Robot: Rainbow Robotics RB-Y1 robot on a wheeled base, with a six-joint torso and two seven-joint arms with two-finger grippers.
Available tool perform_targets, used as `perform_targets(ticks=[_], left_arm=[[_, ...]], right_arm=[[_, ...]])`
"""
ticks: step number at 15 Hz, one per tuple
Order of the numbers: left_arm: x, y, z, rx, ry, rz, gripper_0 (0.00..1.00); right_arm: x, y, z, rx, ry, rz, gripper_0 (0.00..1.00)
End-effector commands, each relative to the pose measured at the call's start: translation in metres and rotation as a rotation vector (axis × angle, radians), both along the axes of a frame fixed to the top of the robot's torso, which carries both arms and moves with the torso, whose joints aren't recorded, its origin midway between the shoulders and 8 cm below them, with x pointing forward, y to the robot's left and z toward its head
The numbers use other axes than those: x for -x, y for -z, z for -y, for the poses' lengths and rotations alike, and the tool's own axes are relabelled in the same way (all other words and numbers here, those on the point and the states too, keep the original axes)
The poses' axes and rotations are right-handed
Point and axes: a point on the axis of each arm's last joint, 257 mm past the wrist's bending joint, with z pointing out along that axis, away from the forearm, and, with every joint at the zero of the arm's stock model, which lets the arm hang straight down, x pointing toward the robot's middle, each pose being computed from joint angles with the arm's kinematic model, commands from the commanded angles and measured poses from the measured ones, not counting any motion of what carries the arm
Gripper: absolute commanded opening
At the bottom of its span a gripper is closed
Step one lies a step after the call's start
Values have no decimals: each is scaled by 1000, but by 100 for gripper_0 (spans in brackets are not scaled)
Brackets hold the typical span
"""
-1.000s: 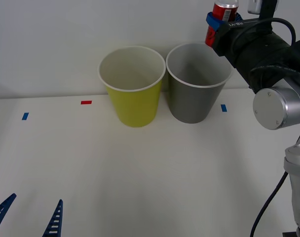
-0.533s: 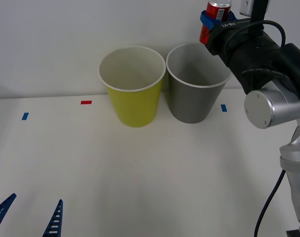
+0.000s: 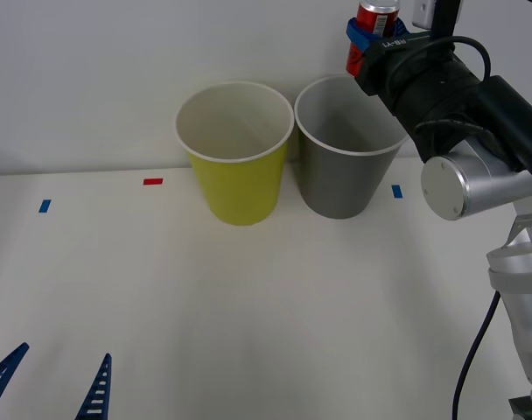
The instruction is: Put cans in the gray bin and PET bottles in the light green bin.
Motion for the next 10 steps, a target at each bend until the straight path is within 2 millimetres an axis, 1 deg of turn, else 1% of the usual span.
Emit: perform_targets(ticks=[1, 2, 6, 10], left_arm=[[0, 0, 0, 0, 0, 0, 100], [0, 0, 0, 0, 0, 0, 100], [0, 0, 0, 0, 0, 0, 100], [0, 0, 0, 0, 0, 0, 100]], right_arm=[[-1, 1, 2, 18, 15, 6, 57], [-1, 2, 1, 32, 19, 9, 100], [0, 4, -4, 61, 25, 14, 100], [-1, 4, -2, 75, 37, 20, 100]])
